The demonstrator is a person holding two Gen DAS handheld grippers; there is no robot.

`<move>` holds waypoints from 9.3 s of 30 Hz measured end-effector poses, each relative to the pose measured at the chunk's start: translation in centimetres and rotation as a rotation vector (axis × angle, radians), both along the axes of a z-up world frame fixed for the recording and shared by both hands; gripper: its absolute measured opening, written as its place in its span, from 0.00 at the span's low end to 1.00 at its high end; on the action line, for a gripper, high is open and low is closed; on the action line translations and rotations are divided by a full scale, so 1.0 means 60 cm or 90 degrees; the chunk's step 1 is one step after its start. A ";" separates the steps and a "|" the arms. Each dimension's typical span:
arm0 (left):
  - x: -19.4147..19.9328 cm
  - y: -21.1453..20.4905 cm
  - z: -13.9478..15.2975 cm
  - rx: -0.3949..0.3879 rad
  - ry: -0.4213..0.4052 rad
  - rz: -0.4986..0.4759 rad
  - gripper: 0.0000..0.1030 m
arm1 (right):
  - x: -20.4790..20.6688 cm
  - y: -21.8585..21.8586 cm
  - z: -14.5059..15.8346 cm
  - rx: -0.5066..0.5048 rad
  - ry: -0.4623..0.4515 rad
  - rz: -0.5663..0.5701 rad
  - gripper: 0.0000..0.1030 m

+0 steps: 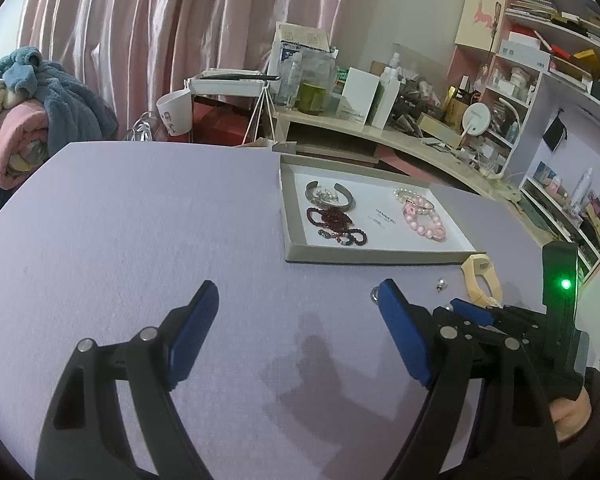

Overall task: Organize jewelry
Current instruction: 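Lower the right tool onto a pearl drop earring and close on it, then close the left tool on the silver ring while the right lifts the pearl earring, then carry the pearl earring into the tray and open the right tool, then carry the silver ring into the tray and open the left tool, then move the right tool to the pale yellow watch and close on its strap, then lift the yellow watch with the right tool while the left grasps the other pearl earring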

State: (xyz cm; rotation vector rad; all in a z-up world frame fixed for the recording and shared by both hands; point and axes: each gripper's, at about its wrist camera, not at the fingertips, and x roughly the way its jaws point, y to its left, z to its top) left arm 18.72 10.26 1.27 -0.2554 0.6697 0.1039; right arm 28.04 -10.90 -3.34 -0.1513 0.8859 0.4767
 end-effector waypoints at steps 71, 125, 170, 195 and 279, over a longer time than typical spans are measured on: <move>0.077 -0.068 -0.018 0.080 0.072 0.008 0.21 | -0.034 -0.109 0.090 0.134 -0.050 -0.017 0.13; 0.160 -0.039 0.013 0.037 0.023 -0.029 0.21 | 0.163 -0.086 0.096 0.191 -0.006 -0.073 0.34; 0.189 -0.078 0.038 0.065 -0.032 -0.052 0.75 | 0.056 -0.159 0.097 0.150 -0.081 -0.076 0.45; 0.068 -0.016 0.007 0.051 -0.028 -0.006 0.88 | 0.025 -0.121 0.058 0.062 -0.064 -0.075 0.66; 0.213 -0.276 -0.100 0.087 0.140 -0.128 0.13 | 0.013 -0.261 0.092 0.204 -0.046 -0.120 0.39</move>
